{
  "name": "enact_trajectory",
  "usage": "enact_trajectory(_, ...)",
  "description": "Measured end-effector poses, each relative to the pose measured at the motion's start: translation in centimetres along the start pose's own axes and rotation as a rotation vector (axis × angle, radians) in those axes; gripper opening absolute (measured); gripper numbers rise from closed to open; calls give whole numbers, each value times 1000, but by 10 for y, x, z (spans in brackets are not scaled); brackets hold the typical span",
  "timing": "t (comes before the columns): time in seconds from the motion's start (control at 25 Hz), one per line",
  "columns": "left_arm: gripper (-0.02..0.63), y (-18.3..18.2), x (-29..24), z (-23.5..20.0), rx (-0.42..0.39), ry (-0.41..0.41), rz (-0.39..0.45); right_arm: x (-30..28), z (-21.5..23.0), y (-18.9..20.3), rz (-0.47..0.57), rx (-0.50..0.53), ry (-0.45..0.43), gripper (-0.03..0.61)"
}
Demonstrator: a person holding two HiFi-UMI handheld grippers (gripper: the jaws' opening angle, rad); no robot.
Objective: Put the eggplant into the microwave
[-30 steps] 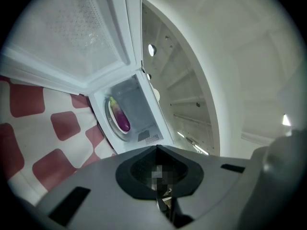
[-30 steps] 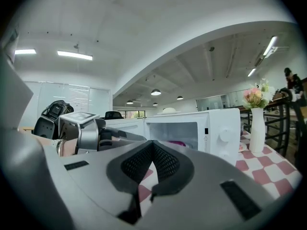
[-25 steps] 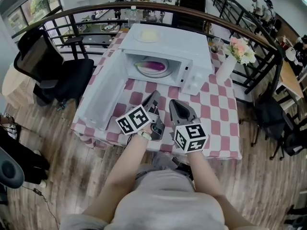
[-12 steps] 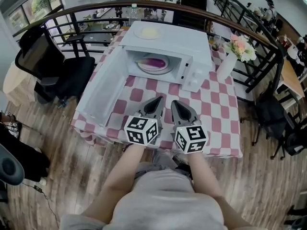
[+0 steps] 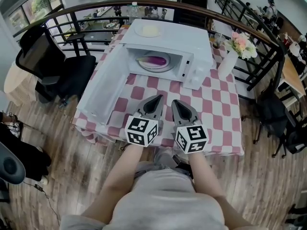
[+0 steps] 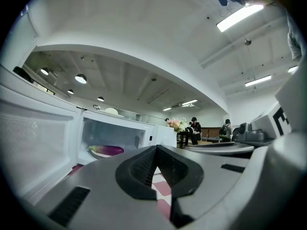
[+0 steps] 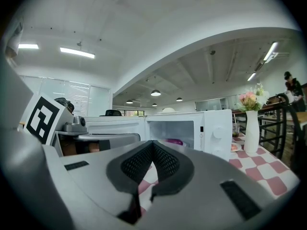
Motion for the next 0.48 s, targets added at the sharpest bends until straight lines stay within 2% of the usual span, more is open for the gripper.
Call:
enact_trajectory(0.12,2,-2,1,5,-46,-1,2,2,-1,0,2,3,0,23)
enact_trajectory(0.48,2,-13,-1,20,-40,55,27,4,-2,-5,0,17,-4,23)
Point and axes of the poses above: the fingertips, and each gripper's own axes: x backward along the fingers, z to its right, y out of its underside, the point moved 5 cm from there along x, backward along the fingers, and after that the axes turned 2 degrees about -y, right-handed, at the moved point
